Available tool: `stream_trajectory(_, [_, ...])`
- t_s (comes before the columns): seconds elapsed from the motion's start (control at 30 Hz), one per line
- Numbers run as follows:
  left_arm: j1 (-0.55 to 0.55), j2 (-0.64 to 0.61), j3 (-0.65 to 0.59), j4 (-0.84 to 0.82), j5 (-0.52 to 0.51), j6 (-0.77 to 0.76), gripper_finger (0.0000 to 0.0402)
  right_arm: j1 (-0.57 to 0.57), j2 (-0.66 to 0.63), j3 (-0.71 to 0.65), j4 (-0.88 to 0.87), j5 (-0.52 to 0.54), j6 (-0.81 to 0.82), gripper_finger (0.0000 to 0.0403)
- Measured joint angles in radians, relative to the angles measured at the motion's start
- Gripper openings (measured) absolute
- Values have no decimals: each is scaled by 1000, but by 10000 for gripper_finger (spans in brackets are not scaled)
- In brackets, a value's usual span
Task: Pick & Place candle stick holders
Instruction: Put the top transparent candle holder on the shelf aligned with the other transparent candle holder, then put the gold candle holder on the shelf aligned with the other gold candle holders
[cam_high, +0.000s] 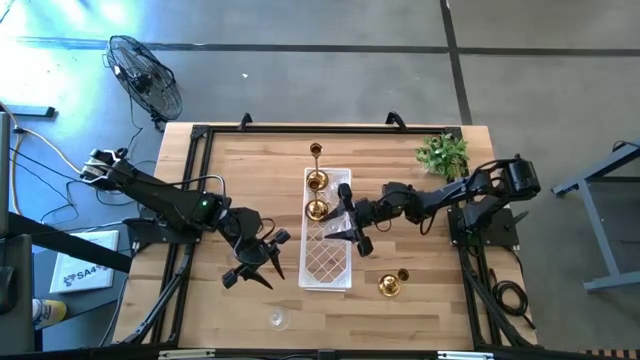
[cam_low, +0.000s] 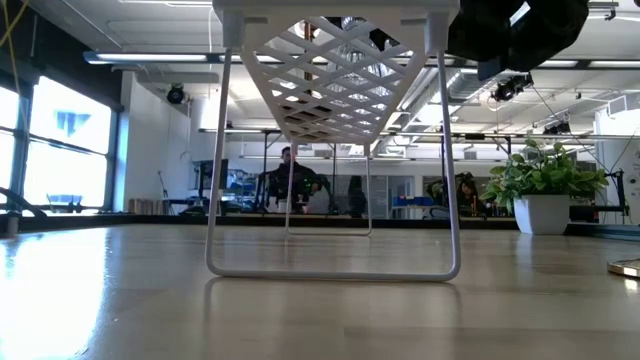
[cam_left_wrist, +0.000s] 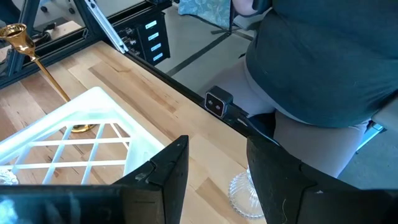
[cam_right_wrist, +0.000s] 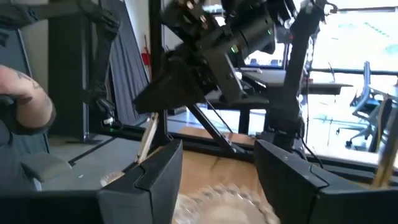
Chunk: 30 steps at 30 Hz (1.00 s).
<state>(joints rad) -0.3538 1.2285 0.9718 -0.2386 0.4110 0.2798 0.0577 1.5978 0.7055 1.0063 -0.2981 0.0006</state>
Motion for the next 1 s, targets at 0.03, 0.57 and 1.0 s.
stream_trajectory(0.03, [0, 0, 0, 0, 0, 0, 158, 4, -1, 0, 8, 0, 0, 193])
stream_trajectory(0.57, [0, 0, 0, -5, 0, -1, 158, 90, -151, 0, -20, 4, -63, 193])
stream_trajectory(1.0, [0, 0, 0, -22, 0, -1, 158, 193, -265, -1, -180, -29, -108, 193])
